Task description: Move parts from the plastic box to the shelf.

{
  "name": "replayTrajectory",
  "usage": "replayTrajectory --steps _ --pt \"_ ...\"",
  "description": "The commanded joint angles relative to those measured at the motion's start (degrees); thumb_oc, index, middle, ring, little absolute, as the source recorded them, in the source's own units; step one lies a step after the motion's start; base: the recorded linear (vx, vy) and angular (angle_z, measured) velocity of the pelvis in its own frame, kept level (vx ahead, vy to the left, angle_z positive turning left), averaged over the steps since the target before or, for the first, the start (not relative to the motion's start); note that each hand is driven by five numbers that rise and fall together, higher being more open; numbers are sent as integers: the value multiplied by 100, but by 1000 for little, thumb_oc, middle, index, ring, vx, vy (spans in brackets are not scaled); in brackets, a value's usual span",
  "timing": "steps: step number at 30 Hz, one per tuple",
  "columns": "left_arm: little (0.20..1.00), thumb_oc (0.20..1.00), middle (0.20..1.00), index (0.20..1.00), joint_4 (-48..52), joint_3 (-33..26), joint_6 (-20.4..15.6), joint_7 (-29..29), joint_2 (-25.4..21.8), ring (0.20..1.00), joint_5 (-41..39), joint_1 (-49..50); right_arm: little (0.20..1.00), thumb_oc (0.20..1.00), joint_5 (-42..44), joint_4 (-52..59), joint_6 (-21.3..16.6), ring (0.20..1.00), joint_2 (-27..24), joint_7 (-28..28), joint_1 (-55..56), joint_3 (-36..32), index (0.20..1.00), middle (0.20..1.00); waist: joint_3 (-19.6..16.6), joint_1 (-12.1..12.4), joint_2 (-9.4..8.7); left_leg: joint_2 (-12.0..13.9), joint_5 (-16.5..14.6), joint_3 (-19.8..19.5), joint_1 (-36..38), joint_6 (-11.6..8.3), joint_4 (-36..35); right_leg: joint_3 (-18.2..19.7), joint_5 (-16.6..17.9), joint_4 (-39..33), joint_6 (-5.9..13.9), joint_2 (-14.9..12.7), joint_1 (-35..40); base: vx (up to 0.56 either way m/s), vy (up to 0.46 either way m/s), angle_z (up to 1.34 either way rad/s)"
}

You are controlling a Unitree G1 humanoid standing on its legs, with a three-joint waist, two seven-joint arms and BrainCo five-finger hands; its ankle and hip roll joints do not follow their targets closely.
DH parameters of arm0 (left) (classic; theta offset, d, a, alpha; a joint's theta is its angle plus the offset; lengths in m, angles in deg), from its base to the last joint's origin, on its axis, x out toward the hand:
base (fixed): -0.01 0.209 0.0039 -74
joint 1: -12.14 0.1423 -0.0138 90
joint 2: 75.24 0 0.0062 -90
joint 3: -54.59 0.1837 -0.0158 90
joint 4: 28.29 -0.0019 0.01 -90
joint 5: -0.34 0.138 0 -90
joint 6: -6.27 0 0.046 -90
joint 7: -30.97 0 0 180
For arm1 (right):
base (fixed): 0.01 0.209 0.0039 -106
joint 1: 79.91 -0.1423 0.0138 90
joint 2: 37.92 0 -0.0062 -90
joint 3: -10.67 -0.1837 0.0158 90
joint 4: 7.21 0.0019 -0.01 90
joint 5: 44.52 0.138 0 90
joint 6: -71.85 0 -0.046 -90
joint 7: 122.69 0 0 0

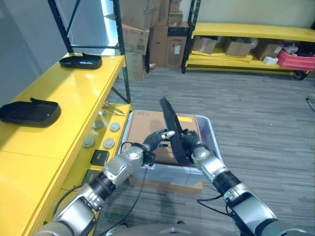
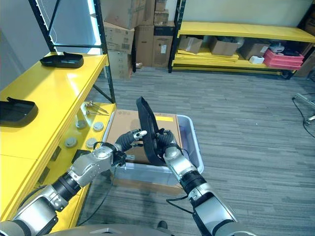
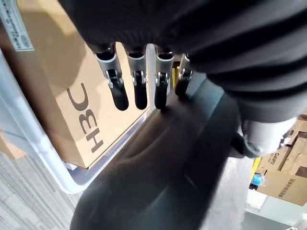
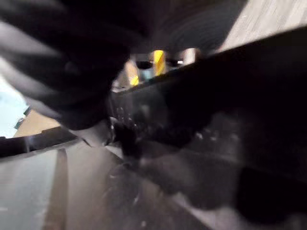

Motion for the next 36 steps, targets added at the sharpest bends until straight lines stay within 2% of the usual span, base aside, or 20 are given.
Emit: replayTrajectory --steps 1,2,6,11,19,26,27,28,36 --pt "558 558 558 558 124 393 -426 204 570 558 40 -865 200 200 -147 343 -168 200 44 163 -551 259 200 200 -183 181 52 110 -196 -211 -250 26 171 -518 -581 438 586 -459 197 0 0 0" --pt "1000 1000 1000 1000 148 415 -386 209 554 1000 41 -850 200 200 -150 356 -163 200 41 165 -544 265 200 200 -182 178 52 112 -193 -210 -248 25 171 -523 -582 444 586 -458 195 0 0 0" --pt "1000 1000 1000 1000 115 489 -276 118 541 1000 -26 -800 200 200 -150 374 -109 200 30 167 -561 282 200 200 -167 171 55 118 -186 -208 -232 26 165 -529 -585 450 580 -455 207 0 0 0" --pt "1000 1000 1000 1000 -59 519 -359 -24 595 1000 -164 -730 200 200 -130 377 -37 200 43 172 -605 303 200 200 -139 175 59 123 -184 -221 -219 29 165 -531 -601 472 568 -445 213 0 0 0" --pt "1000 1000 1000 1000 -165 512 -292 -143 659 1000 -63 -695 200 200 -246 386 52 200 72 170 -674 339 200 200 -126 199 60 113 -189 -258 -217 25 181 -536 -605 474 568 -446 235 0 0 0" --pt "1000 1000 1000 1000 -313 450 2 -202 588 1000 558 -749 200 200 -306 300 5 200 18 241 -698 348 200 200 -108 230 66 111 -182 -291 -215 29 196 -539 -619 492 559 -435 257 0 0 0" --pt "379 379 379 379 -355 448 9 -214 579 379 704 -763 200 200 -314 278 -10 200 16 254 -703 348 200 200 -108 233 66 107 -181 -307 -218 28 196 -535 -624 499 558 -431 254 0 0 0" --pt "200 200 200 200 -439 447 -2 -206 568 200 850 -780 200 200 -339 262 -26 200 21 269 -703 354 200 200 -110 231 66 105 -182 -314 -215 27 194 -529 -630 507 562 -431 255 0 0 0" --pt "200 200 200 200 -579 441 -50 -159 537 200 1107 -767 200 200 -366 242 24 200 77 235 -687 396 200 200 -113 250 66 95 -192 -362 -190 25 180 -515 -651 500 558 -424 289 0 0 0"
